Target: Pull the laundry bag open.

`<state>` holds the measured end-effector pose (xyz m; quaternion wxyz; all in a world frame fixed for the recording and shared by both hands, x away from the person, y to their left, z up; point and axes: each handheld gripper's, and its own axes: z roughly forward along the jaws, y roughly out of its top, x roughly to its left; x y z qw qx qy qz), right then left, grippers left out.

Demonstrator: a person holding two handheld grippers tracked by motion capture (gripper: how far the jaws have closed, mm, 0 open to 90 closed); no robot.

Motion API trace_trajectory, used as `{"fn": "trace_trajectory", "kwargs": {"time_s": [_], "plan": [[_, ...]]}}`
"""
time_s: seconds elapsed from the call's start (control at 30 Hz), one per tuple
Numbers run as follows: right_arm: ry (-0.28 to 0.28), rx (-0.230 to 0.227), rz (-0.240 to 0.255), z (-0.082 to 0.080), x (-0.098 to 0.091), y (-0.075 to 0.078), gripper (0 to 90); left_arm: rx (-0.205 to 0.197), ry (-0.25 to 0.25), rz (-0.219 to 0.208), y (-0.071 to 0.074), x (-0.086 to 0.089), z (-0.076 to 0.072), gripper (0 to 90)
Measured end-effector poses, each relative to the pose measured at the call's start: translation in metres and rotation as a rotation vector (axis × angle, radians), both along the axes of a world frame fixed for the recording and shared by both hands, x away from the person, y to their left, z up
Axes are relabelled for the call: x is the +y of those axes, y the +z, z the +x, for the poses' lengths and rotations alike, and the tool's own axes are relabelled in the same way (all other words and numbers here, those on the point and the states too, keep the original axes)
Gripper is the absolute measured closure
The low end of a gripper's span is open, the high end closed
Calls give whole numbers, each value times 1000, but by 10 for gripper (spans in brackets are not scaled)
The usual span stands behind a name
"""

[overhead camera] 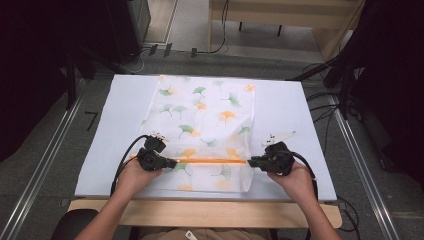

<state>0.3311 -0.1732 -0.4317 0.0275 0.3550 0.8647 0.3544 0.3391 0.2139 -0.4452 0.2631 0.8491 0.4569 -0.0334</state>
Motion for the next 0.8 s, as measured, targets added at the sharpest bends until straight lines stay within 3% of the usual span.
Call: {"fn": "trace_trajectory", "kwargs": {"time_s": [0.67,0.7,0.8], "plan": [[-7,12,1,1,-1,0,846,-4,21,-17,2,4,1,900],[-5,11,5,1,-1,0,845,-29,24,6,4,3,0,900],[-2,10,0,1,0,1,846,-31,20,16,4,2,-1,900]]}}
